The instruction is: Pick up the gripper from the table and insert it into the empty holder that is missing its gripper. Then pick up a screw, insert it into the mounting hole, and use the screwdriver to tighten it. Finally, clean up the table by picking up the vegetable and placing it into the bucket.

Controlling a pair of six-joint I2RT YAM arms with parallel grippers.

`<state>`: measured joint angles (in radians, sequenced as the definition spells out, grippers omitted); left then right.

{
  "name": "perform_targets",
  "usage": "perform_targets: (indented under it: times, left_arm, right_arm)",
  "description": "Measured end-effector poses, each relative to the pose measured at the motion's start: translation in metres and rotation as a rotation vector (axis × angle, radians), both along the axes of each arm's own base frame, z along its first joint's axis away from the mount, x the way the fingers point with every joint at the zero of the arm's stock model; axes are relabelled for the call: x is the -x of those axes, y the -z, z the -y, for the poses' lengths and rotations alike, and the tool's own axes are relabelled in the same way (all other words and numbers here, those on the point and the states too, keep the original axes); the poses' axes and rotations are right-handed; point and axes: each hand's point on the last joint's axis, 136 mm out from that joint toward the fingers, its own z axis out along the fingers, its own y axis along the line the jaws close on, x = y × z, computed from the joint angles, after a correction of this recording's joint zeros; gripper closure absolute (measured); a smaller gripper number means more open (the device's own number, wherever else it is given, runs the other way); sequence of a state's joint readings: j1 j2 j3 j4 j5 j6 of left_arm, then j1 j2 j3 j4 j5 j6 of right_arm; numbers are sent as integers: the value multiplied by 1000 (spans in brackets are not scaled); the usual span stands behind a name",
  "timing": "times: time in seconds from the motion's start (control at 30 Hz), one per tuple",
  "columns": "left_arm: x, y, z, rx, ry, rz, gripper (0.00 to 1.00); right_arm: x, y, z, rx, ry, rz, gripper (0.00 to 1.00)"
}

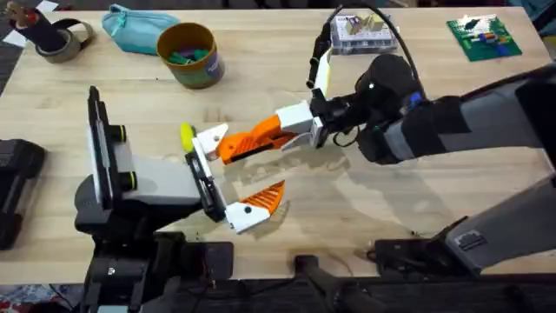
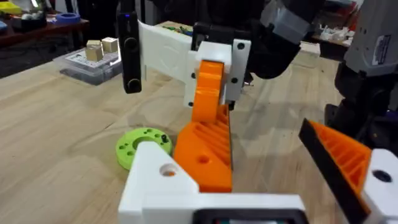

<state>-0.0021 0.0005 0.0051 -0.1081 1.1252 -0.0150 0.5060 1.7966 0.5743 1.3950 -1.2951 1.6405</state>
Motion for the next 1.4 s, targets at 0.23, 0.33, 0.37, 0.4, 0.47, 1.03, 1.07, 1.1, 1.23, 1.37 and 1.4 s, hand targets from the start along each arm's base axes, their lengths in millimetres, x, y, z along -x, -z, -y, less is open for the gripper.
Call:
perform_targets:
  times: [0.23, 0.33, 0.37, 0.4, 0.47, 1.03, 1.07, 1.1, 1.23, 1.37, 1.4]
  left_arm:
    - [0, 0, 0, 0, -2, -1, 17]
    - [0, 0, 0, 0, -2, -1, 17]
    - [0, 0, 0, 0, -2, -1, 17]
    - [0, 0, 0, 0, -2, 0, 17]
    - [0, 0, 0, 0, -2, -1, 17]
    - [-2, 0, -1, 6, -12, -14, 17]
    - [-2, 0, -1, 5, -13, -13, 17]
    - [-2, 0, -1, 5, -15, -12, 17]
    - [-3, 0, -1, 5, -18, -11, 17]
    - [-3, 0, -1, 5, -19, -11, 17]
    - [-3, 0, -1, 5, -19, -11, 17]
  right_arm:
    - [-5, 4, -2, 7, 32, -2, 980]
    - [-8, 4, -2, 6, 47, 5, 980]
    - [-9, 4, -2, 4, 54, 11, 980]
    - [-9, 4, -3, 4, 57, 11, 980]
    - [-10, 4, -3, 4, 61, 11, 980]
    - [-15, 7, -28, 21, 17, 2, 979]
    - [-16, 6, -28, 20, 17, 6, 979]
    - [-16, 6, -28, 19, 17, 8, 979]
    - [-17, 5, -29, 16, 17, 20, 979]
    - [-17, 5, -29, 15, 16, 23, 979]
    - [-17, 5, -29, 15, 16, 24, 979]
